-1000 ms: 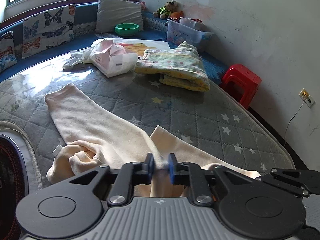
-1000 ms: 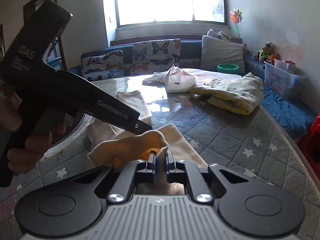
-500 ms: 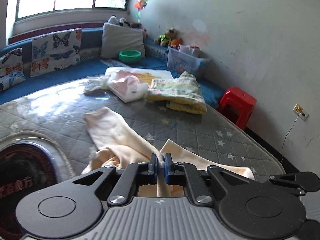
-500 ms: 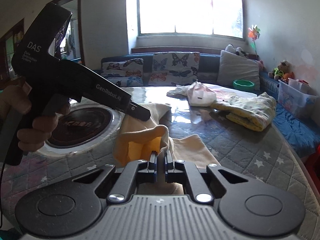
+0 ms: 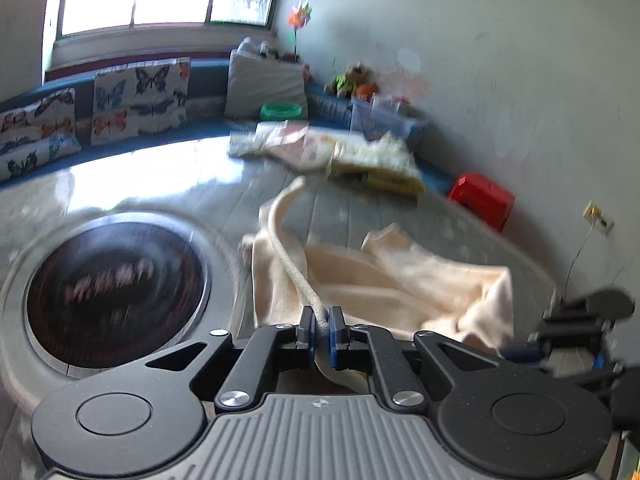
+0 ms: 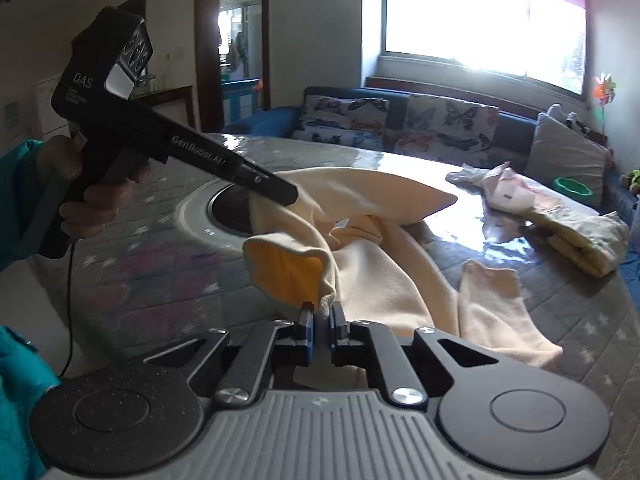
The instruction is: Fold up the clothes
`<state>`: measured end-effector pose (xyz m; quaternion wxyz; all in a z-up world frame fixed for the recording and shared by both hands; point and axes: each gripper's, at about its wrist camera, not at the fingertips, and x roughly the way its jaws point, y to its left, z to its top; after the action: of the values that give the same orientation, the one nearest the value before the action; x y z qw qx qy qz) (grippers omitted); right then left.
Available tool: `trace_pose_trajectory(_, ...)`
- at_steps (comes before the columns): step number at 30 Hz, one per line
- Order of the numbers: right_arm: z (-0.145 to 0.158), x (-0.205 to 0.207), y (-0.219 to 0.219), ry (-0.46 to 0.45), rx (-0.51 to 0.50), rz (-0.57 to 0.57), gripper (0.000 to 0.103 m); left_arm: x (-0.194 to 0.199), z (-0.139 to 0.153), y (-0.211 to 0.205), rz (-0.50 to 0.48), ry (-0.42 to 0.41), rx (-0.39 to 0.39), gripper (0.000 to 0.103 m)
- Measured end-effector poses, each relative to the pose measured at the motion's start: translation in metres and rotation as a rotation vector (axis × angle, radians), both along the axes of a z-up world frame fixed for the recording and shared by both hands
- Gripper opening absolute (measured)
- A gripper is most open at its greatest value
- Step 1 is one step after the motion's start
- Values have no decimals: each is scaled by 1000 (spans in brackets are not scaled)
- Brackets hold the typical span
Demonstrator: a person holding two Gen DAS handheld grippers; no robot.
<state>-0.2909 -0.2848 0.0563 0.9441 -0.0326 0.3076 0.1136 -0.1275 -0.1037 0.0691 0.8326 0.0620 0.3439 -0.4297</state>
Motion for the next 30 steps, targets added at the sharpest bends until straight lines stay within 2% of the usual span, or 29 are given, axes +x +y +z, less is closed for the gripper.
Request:
trace_pose_trajectory(4, 5, -7, -1, -7, 29, 3, 26, -3, -18, 15, -2, 53, 41, 7)
trace_pose_trajectory(6, 12, -7, -12, -20, 64, -32, 28, -1, -25, 19, -4, 72, 60, 8)
trace_pose_trajectory(8, 19, -3, -28, -36, 74, -93, 36, 0, -31, 23, -6, 81, 73, 8)
trace_pose_trajectory(12, 17, 20, -63, -4, 50, -232, 37, 4, -28, 23, -9, 66, 69, 14)
trace_pose_trajectory(14, 9, 33, -81, 25, 48, -286, 39, 9, -23, 22, 4, 44, 65, 23)
trace_pose_trajectory(16, 1, 45, -96, 52, 48, -328, 41, 16, -17, 20, 22, 25, 60, 47)
trace_pose_trajectory(17, -5, 53, -105, 71, 52, -354, 43, 19, -14, 19, 30, 15, 57, 49)
trace_pose_trajectory(19, -14, 64, -118, 98, 63, -393, 44, 29, -11, 12, 48, -8, 59, 53)
trace_pose_trajectory(22, -26, 79, -133, 126, 73, -436, 45, 52, -13, -1, 80, 1, 55, 58)
trace_pose_trajectory(26, -43, 102, -149, 151, 100, -475, 44, 81, -23, -19, 104, 34, 67, 59)
trace_pose_trajectory(30, -48, 107, -148, 158, 83, -469, 41, 100, -38, -34, 110, 74, 81, 60)
